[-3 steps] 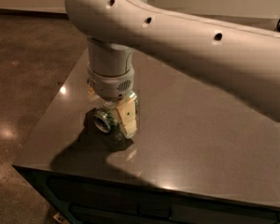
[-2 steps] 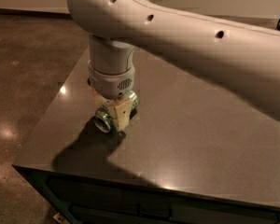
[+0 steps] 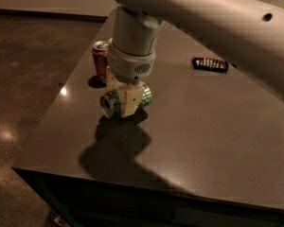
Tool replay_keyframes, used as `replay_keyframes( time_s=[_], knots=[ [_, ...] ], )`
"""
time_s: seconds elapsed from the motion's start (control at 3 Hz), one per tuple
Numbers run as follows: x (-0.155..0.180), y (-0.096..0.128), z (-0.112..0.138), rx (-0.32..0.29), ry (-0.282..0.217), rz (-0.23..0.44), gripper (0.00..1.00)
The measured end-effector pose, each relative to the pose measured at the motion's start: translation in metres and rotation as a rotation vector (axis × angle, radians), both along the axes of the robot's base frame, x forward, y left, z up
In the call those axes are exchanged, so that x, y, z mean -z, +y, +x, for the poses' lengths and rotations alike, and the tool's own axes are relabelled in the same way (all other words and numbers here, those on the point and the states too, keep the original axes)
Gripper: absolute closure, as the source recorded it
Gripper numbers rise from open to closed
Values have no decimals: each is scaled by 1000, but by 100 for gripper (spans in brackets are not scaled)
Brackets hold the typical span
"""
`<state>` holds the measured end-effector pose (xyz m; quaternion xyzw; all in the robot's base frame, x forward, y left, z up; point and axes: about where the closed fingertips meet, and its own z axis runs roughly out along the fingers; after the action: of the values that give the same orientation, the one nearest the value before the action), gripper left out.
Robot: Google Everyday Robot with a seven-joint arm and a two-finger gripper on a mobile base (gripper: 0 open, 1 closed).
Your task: Place green can upright
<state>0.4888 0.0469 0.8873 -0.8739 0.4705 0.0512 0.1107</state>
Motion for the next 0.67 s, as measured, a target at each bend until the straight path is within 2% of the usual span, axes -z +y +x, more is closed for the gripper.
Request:
replay_keyframes(
  time_s=[0.33, 0.67],
  knots=[
    [-30, -19, 7, 92, 71, 145, 100],
    [-66, -34, 14, 180, 164, 329, 100]
  ],
)
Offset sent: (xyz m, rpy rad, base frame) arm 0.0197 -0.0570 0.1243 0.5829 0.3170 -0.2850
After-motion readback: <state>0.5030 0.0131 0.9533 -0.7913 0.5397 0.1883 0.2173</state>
